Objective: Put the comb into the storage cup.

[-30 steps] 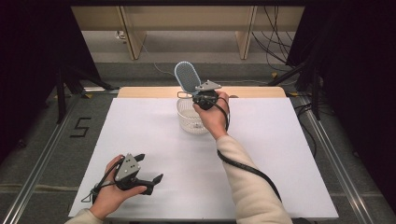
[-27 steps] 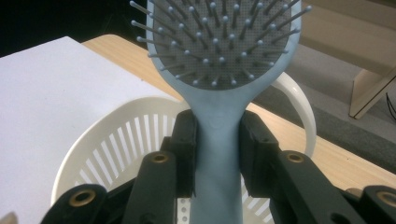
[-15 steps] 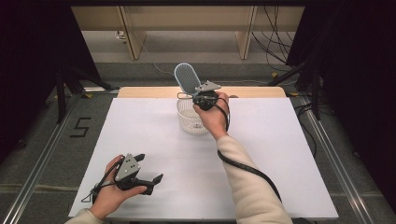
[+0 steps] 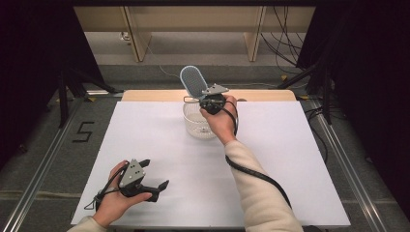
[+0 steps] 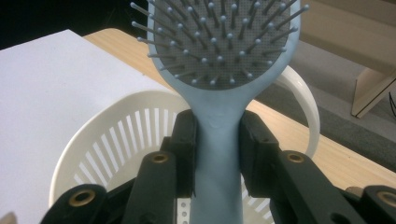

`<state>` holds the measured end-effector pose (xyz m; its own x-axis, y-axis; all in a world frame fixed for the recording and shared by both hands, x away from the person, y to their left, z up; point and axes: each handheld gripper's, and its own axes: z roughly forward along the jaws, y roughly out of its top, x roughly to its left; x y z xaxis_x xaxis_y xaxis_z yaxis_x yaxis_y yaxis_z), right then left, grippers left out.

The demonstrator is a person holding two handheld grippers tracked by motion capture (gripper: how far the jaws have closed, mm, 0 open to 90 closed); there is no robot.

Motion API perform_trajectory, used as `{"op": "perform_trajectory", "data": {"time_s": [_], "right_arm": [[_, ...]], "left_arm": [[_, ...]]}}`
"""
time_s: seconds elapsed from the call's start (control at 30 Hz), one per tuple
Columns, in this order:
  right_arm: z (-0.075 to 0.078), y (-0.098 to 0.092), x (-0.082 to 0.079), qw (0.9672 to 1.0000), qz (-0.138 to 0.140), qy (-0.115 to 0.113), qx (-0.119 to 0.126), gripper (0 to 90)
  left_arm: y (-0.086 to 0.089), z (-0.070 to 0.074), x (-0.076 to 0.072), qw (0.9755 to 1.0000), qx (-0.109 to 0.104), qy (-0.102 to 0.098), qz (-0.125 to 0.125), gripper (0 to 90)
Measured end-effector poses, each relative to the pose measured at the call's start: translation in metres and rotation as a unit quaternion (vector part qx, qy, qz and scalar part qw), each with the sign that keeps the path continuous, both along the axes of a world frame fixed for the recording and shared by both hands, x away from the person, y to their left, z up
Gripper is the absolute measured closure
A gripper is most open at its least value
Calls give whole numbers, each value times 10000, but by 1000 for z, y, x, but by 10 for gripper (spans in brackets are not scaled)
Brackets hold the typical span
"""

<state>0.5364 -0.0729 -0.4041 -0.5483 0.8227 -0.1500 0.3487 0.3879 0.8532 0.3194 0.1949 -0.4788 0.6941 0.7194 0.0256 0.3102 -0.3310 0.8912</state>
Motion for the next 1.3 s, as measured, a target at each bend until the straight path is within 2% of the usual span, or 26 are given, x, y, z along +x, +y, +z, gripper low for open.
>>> {"op": "perform_trajectory", "data": {"time_s": [0.47,0.6,0.67,0.77,0.87,0.93,1.3], "right_arm": [[0,3,0,9996,130,167,-176,686],[-2,4,-1,9990,189,325,-258,660],[-3,4,-4,9981,222,426,-392,634],[-3,1,-7,9980,179,441,-409,602],[-2,-7,-9,9982,174,488,-298,567],[-1,-10,-10,9985,167,512,-131,537],[4,-24,-18,9979,321,558,79,319]], "left_arm": [[0,0,0,10000,2,1,0,26],[1,0,0,10000,17,-14,-1,26],[0,0,0,10000,20,-6,1,26],[0,0,0,10000,22,-4,-11,26],[0,0,0,10000,49,6,-18,26],[-1,-1,0,10000,35,20,-14,26],[0,-1,0,10000,22,21,6,26]]}}
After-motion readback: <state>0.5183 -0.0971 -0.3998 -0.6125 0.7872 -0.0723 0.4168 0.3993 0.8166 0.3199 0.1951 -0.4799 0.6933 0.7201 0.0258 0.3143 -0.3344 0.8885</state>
